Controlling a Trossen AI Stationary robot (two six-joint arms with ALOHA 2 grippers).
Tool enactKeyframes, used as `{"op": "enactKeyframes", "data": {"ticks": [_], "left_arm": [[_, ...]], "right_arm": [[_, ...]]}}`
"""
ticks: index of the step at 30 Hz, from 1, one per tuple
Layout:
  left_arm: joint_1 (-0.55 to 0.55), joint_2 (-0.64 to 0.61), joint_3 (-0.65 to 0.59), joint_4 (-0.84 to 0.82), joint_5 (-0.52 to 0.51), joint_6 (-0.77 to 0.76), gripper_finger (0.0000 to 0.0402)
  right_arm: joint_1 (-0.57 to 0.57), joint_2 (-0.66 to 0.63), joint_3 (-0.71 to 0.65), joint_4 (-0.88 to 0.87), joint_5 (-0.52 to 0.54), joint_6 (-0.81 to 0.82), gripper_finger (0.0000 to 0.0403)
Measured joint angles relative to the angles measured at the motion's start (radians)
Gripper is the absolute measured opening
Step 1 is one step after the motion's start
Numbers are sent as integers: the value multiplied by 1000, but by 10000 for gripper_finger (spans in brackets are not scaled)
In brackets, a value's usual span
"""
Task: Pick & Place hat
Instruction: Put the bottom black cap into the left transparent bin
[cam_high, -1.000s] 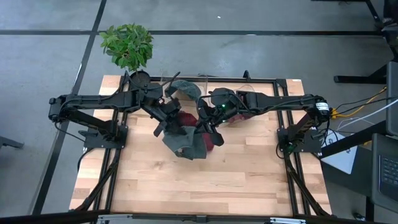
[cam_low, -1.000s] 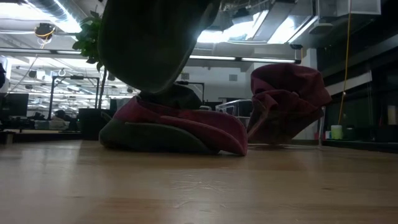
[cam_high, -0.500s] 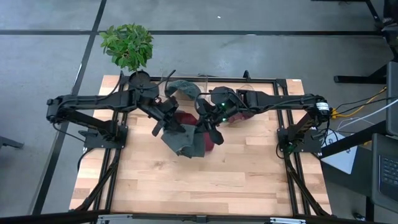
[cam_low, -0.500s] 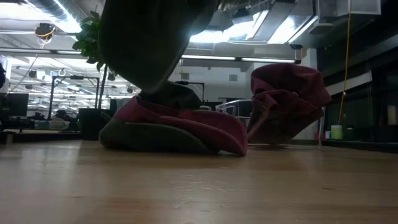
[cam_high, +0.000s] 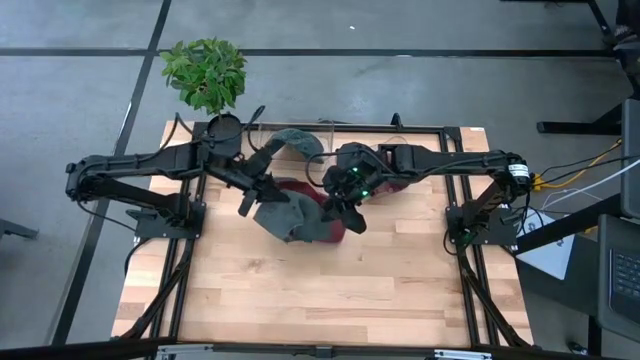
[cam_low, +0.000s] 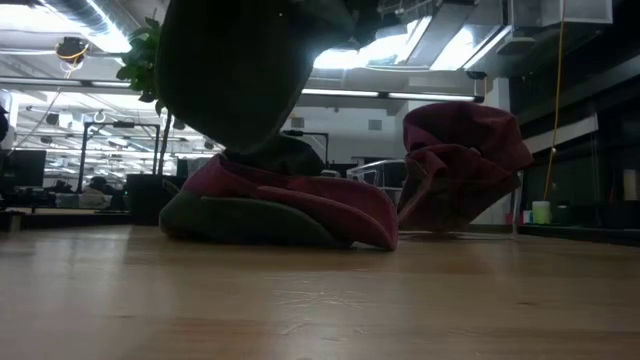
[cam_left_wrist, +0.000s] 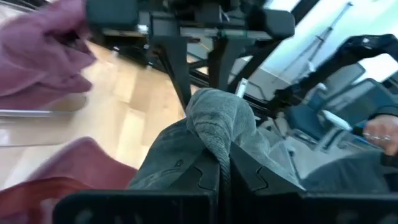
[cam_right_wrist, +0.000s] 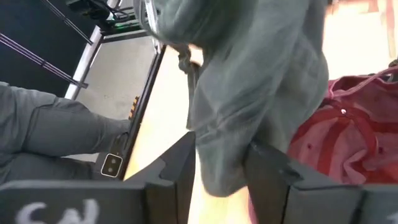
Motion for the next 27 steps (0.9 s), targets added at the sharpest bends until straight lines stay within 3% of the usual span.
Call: {"op": "enactKeyframes", "data": {"ticks": [3, 7, 15, 19, 27], "left_arm": [[0, -28, 0, -37, -29, 1, 4], [0, -56, 0, -122, -34, 1, 4], [-70, -91, 0, -242, -23, 34, 4], [-154, -100, 0, -278, 28, 116, 4], [-284, -89, 23, -300, 4, 169, 3]], "right_arm": [[-1, 0, 0, -11, 8, 2, 137], [-1, 0, 0, -70, 107, 18, 132], [-1, 0, 0, -108, 158, -45, 11], [-1, 0, 0, -8, 120, -62, 33], [-1, 0, 0, 304, 29, -138, 96]]}}
